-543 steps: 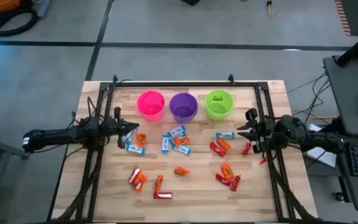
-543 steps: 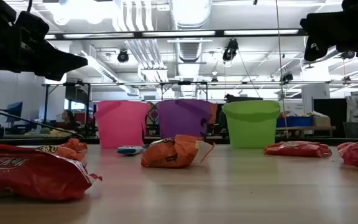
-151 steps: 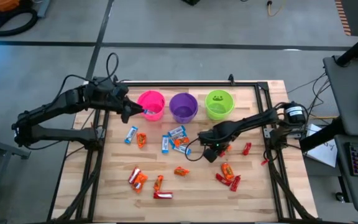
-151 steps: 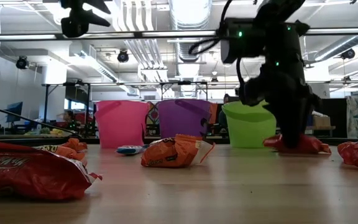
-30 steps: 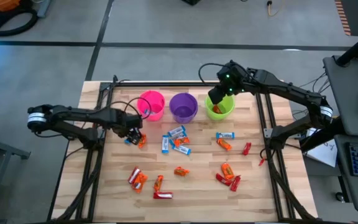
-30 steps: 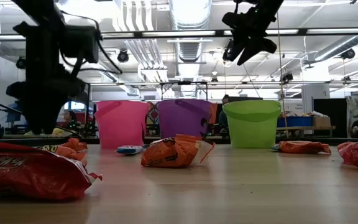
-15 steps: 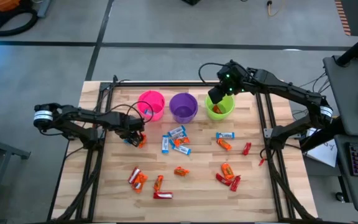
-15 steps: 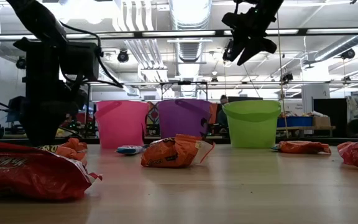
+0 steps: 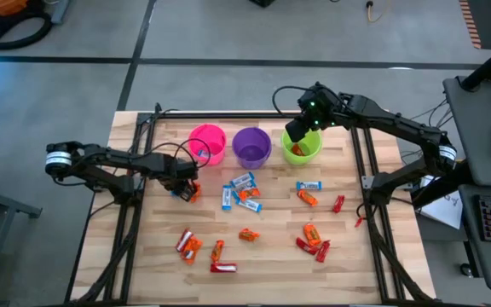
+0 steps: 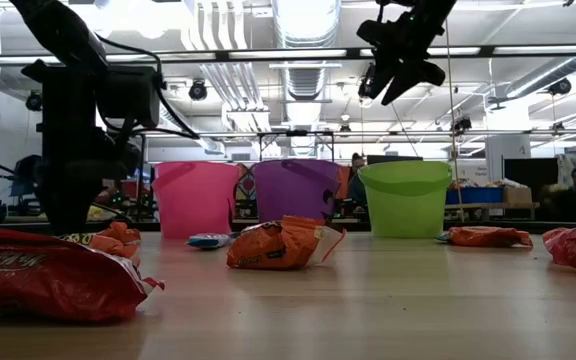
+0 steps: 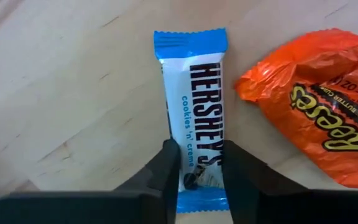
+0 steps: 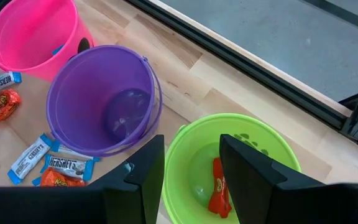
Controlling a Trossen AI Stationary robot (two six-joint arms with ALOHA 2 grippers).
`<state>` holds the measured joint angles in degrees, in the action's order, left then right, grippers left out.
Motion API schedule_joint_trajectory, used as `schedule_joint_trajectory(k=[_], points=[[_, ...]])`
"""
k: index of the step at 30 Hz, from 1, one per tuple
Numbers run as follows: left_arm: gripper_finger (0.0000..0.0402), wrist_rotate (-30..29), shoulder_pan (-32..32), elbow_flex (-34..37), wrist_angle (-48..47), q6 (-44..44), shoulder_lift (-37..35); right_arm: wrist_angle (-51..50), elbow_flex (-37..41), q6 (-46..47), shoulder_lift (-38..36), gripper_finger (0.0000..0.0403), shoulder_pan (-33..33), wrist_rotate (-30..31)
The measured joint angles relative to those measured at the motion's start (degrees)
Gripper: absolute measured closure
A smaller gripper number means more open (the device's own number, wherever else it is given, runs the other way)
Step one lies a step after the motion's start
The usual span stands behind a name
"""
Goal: Organize candy in baskets
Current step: Put the white chocolate into the pink bucket
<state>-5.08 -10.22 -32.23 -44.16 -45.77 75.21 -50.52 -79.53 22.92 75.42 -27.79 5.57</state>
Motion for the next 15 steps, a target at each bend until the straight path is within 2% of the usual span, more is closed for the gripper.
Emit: schedule_joint_trajectory(k=[5, 10, 15], points=[[0.0334, 0.72, 0.0, 0.06, -0.55, -0.32, -1.0, 0.0, 0.0, 0.0, 0.0, 0.0257, 0.0, 0.02], [0.0333, 1.9, 0.02, -2.36, -5.68, 0.3, -3.53, -0.02, 0.0, 0.0, 0.0, 0.0257, 0.0, 0.02], [0.0365, 1.92, 0.0, -6.84, -11.05, 2.41, -7.84, -0.02, 0.02, 0.0, 0.0, 0.0257, 0.0, 0.0]])
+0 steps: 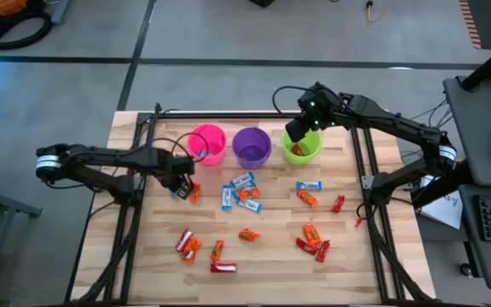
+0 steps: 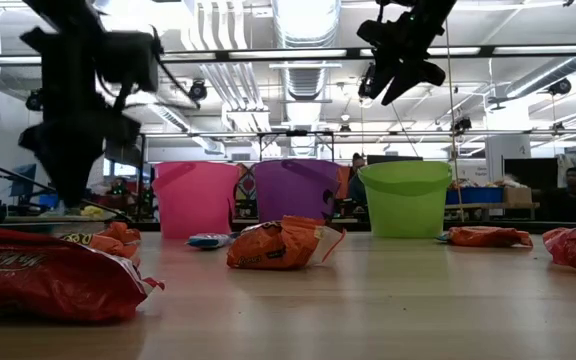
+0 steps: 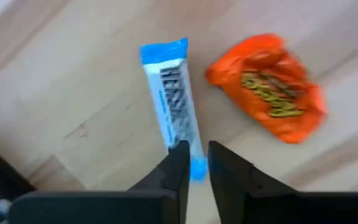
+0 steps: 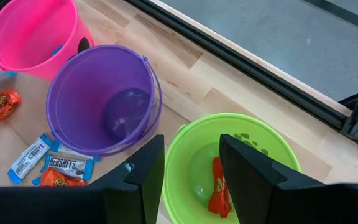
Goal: Organize candy in baskets
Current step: Put the white chocolate into the pink bucket
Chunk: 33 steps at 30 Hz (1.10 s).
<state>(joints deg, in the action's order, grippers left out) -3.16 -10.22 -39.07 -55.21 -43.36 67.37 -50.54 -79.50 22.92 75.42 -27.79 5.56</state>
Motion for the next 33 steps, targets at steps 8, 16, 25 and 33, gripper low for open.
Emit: schedule_joint_trajectory(k=[8, 16, 25, 33], points=[[0.0389, 0.0, 0.0, -4.13, -1.45, 0.84, -7.54, 0.01, 0.02, 0.52, 0.0, 0.0257, 0.02, 0.0], [0.0322, 1.22, 0.0, 3.46, 3.23, -4.28, -9.55, 0.1, 0.02, 0.56, 0.0, 0.0257, 0.04, -0.07], [0.0214, -2.85, 0.03, 9.15, 10.12, -5.42, -5.06, 0.26, 0.02, 0.7, 0.02, 0.0257, 0.04, -1.09], [0.0218, -3.85, 0.0, 12.44, 16.22, -5.41, -0.2, 0.26, 0.02, 1.56, 0.02, 0.0257, 0.04, -1.19]])
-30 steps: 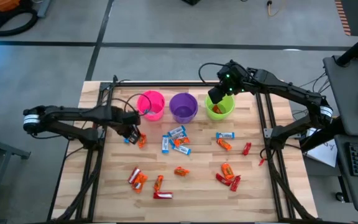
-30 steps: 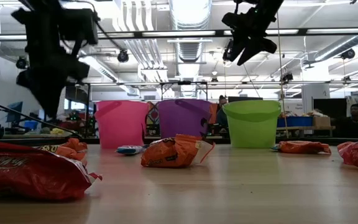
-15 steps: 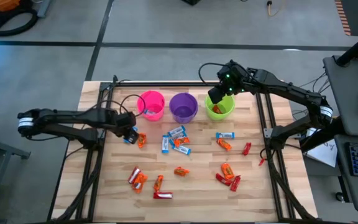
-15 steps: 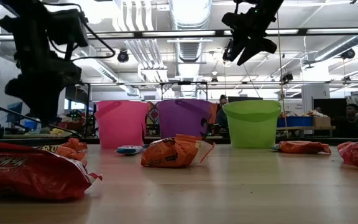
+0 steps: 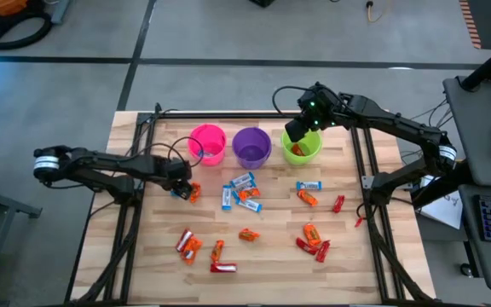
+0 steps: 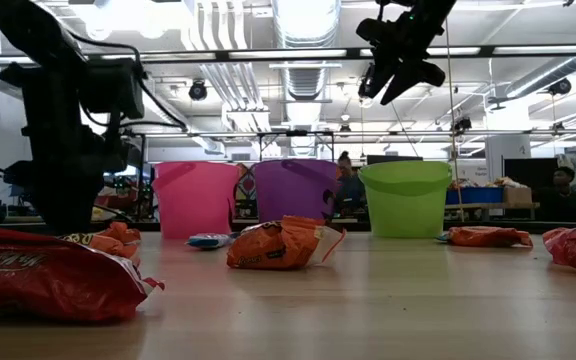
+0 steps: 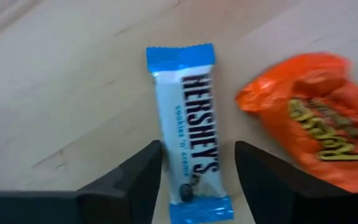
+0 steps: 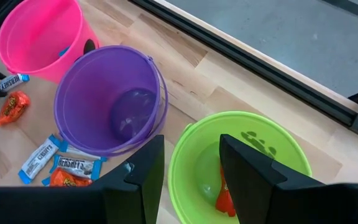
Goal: Organize candy in baskets
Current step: Put the white chocolate into the pink bucket
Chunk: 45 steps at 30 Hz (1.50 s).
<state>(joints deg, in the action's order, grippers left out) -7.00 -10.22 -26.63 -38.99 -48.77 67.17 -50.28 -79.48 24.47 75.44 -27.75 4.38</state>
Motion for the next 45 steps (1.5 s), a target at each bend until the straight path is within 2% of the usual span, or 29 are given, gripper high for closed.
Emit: schedule_joint_trajectory(k=[5, 14, 24, 29, 35, 45], points=[[0.025, -0.33, 0.04, -0.25, 0.03, 0.14, 2.8, 0.0, 0.0, 0.47, 0.0, 0.0257, 0.0, -0.37], [0.034, 0.0, 0.04, -0.34, 0.03, 0.19, 3.1, -0.02, 0.0, 0.56, 0.0, 0.0257, 0.0, -0.37], [0.0344, 0.24, 0.0, -4.33, -5.09, 0.55, 1.09, -0.04, 0.0, 0.54, 0.0, 0.0257, 0.0, -0.37], [0.0366, 0.62, 0.0, -6.61, -8.04, 1.98, -0.87, -0.05, 0.0, 0.5, 0.0, 0.0257, 0.0, -0.37], [0.04, 2.76, 0.0, -6.32, -8.8, 2.23, -3.25, -0.05, 0.0, 0.38, 0.0, 0.0257, 0.0, -0.37], [0.0401, 4.17, 0.0, -6.19, -8.84, 1.75, -4.23, -0.07, 0.0, 0.0, -0.02, 0.0257, 0.0, -0.37]])
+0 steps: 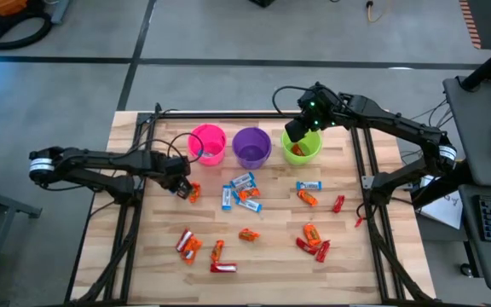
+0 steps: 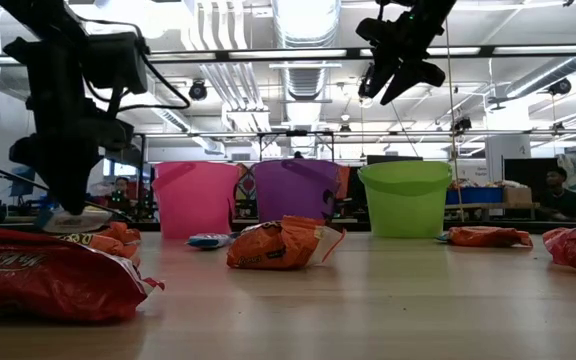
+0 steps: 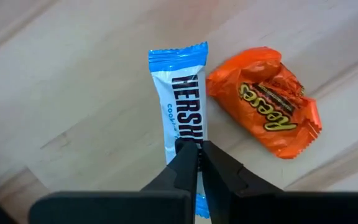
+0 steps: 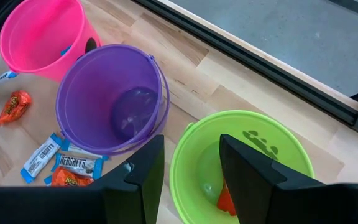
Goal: Organize candy in baskets
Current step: Put the white chocolate into the pink bucket
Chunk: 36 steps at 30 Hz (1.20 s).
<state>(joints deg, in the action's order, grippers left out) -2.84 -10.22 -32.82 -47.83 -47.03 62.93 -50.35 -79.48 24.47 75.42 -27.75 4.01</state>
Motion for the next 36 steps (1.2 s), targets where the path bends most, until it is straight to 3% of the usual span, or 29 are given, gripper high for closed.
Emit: schedule_joint_trajectory(k=[8, 18, 22, 27, 32, 36], points=[[0.0401, 6.23, 0.07, -5.25, -5.25, 1.8, -1.76, 0.0, 0.0, -0.44, 0.0, 0.0257, 0.01, -0.08], [0.0401, 6.61, 0.05, -23.02, -14.8, 11.6, -4.87, 5.21, 0.0, -4.11, 0.0, 0.0257, 0.0, -0.02], [0.0401, 6.57, -0.91, -27.35, -8.58, 23.3, -7.12, 11.82, 0.0, -8.34, -0.09, 0.0257, -0.31, -0.05], [0.0401, 6.39, -4.6, -26.27, 7.17, 37.26, -9.54, 21.45, 0.0, -16.98, -0.84, 0.0257, -0.42, -1.52], [0.0401, 5.24, -11.65, -22.73, 17.93, 41.48, -8.57, 30.18, 0.0, -24.32, -1.99, 0.0257, -1.49, -4.52], [0.0401, 5.12, -16.08, -21.75, 19.86, 41.57, -6.58, 34.55, 0.0, -30.93, -2.77, 0.0257, -2.82, -4.44]])
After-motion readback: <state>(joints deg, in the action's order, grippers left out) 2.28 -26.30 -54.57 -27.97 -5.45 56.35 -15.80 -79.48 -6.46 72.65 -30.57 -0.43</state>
